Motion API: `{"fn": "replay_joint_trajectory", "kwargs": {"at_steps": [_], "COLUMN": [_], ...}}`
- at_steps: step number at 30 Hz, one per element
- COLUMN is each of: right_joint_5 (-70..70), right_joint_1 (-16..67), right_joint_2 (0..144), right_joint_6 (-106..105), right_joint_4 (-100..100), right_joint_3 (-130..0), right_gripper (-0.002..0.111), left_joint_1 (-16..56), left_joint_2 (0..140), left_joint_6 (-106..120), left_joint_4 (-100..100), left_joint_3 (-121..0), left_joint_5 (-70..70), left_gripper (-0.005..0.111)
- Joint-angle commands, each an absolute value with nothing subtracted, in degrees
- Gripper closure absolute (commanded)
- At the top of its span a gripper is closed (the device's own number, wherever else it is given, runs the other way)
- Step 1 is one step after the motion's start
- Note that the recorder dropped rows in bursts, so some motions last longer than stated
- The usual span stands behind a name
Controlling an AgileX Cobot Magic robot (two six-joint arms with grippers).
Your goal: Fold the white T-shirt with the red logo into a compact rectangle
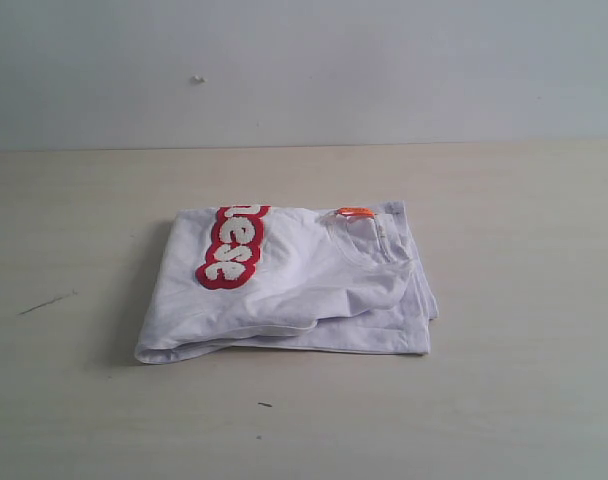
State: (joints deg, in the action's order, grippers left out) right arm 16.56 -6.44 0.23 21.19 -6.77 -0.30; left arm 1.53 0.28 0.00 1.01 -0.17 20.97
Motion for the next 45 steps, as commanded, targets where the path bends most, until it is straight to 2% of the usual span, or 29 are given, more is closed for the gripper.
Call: {"fn": "replay_joint_trajectory", "kwargs": {"at_steps": [1, 23, 30, 32, 45], "right_joint_5": [16.42, 14.51, 13.74, 13.88, 17.30], "right_joint_1": [-6.64, -6.64, -4.42, -2.01, -3.79], "right_joint_2": [0.00, 0.00, 0.00, 0.00, 0.00], "right_joint_6": [21.12, 20.61, 0.38, 0.00, 1.64], "right_joint_4": [-7.56, -7.54, -8.59, -8.44, -7.48], "right_joint_3": [0.00, 0.00, 0.00, 0.00, 0.00], "right_gripper": [0.108, 0.108, 0.108, 0.108, 0.108], "left_joint_1": [1.58, 1.58, 1.58, 1.58, 1.58], "left_joint_2": [0.00, 0.00, 0.00, 0.00, 0.00], "left_joint_6": [0.00, 0.00, 0.00, 0.00, 0.00], "left_joint_4": [0.61, 0.61, 0.61, 0.61, 0.61], "left_joint_3": [0.00, 0.00, 0.00, 0.00, 0.00], "left_joint_5": [20.40, 20.40, 20.40, 20.40, 20.40], "left_gripper": [0.107, 0.107, 0.107, 0.107, 0.107]}}
